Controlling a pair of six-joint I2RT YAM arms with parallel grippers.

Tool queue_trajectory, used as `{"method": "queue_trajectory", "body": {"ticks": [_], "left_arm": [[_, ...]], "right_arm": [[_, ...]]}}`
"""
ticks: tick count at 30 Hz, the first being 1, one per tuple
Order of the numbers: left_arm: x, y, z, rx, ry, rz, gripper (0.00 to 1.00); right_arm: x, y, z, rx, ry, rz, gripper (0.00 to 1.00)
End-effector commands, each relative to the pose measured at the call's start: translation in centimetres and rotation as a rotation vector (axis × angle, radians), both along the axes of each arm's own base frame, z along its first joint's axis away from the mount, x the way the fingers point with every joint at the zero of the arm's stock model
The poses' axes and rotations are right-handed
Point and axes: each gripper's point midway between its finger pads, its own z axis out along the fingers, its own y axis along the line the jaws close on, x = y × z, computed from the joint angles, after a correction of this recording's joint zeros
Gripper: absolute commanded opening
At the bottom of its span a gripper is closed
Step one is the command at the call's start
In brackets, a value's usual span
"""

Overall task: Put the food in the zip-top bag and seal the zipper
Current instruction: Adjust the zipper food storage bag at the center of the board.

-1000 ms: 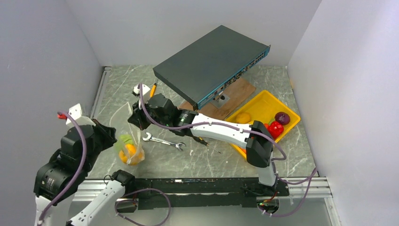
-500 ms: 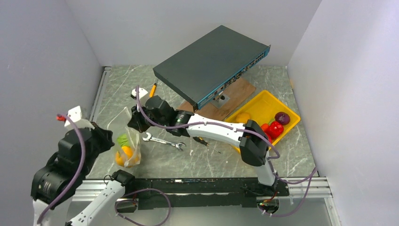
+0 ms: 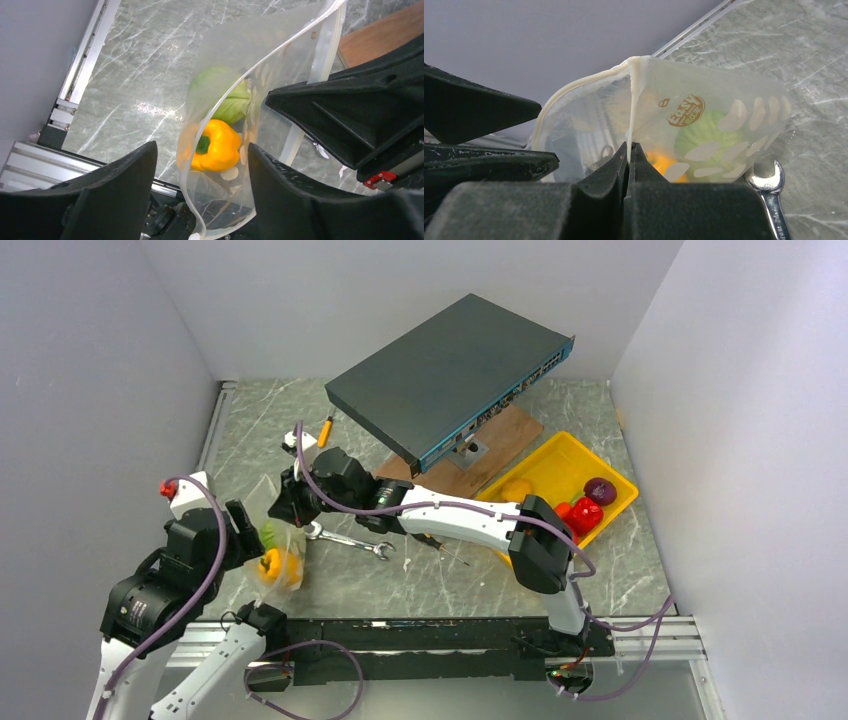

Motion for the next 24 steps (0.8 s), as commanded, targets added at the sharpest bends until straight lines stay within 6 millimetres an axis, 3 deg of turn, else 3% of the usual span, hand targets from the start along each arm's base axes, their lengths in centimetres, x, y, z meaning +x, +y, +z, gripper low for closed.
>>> {"method": "queue_trajectory", "body": {"ticks": [1, 7, 11, 13, 16, 18, 19, 24], "left_arm": [[0.2, 0.5, 0.8, 0.036, -0.016, 0.002, 0.74], [0.6, 0.3, -0.3, 0.076, 0.034, -0.020, 0.73], [1.2, 0.2, -1.6, 0.109, 0.073, -0.033, 0.63], [1.4, 0.1, -2.0, 0.119, 0.092, -0.036, 0.47], [2.0, -0.6, -1.7, 0.104, 0.086, -0.057, 0.05], [2.6, -1.6, -1.0, 0.080, 0.055, -0.106, 0.00], [2.9, -2.2, -0.6, 0.063, 0.032, -0.134, 0.00], [4.1, -3.7, 1.4, -0.019, -0.044, -0.153, 0.00]], "right_arm": [[-0.2, 0.6, 4.2, 0.123, -0.020, 0.017, 0.00], [-0.3, 0.6, 3.8, 0.121, -0.002, 0.020, 0.00], [-0.3, 0.5, 3.9, 0.114, -0.005, 0.019, 0.00], [-0.4, 0.3, 3.7, 0.102, -0.012, 0.021, 0.00], [0.1, 0.0, 3.5, 0.075, -0.037, 0.006, 0.00], [0.6, -0.5, 3.3, 0.044, -0.074, -0.011, 0.00], [0.9, -0.9, 3.2, 0.021, -0.094, -0.027, 0.02], [2.8, -2.9, 1.9, -0.199, -0.186, -0.079, 0.35]]}}
